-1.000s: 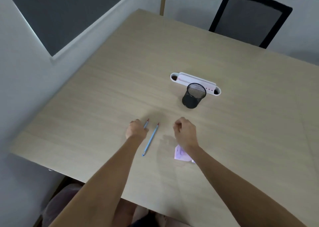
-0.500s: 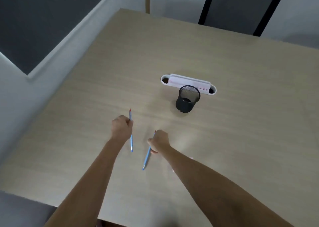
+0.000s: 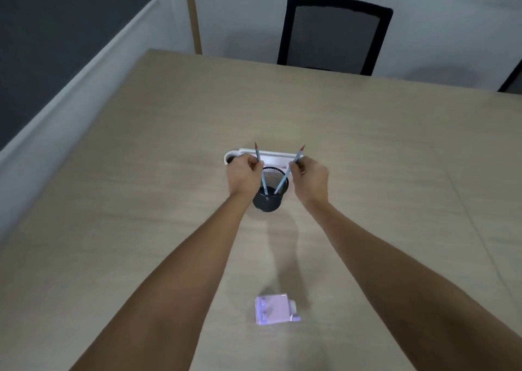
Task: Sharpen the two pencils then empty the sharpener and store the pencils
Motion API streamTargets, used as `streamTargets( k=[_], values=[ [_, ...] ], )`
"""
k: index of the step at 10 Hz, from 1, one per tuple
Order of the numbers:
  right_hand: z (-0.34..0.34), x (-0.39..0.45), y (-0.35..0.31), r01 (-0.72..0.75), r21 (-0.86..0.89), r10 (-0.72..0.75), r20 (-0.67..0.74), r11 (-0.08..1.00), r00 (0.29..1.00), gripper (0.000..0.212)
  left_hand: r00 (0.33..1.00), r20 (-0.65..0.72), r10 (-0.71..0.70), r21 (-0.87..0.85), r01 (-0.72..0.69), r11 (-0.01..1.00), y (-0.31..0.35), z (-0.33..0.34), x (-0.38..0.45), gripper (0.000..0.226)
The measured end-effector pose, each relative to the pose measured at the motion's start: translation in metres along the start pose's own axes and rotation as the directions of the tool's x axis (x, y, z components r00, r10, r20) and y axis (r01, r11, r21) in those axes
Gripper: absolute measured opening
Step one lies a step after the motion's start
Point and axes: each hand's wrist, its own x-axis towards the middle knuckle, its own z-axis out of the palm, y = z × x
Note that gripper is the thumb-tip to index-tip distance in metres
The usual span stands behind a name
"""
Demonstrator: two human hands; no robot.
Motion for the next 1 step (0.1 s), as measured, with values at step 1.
streamTargets(
  k=[1],
  values=[
    [0.0105, 0.0003, 0.0069, -0.092, -0.066, 0.100, 0.115, 0.994, 0.988, 0.027, 0.986, 0.115, -0.124, 0.101, 0.112, 0.988, -0.0011, 0.0113, 0.0044, 0.018]
  ],
)
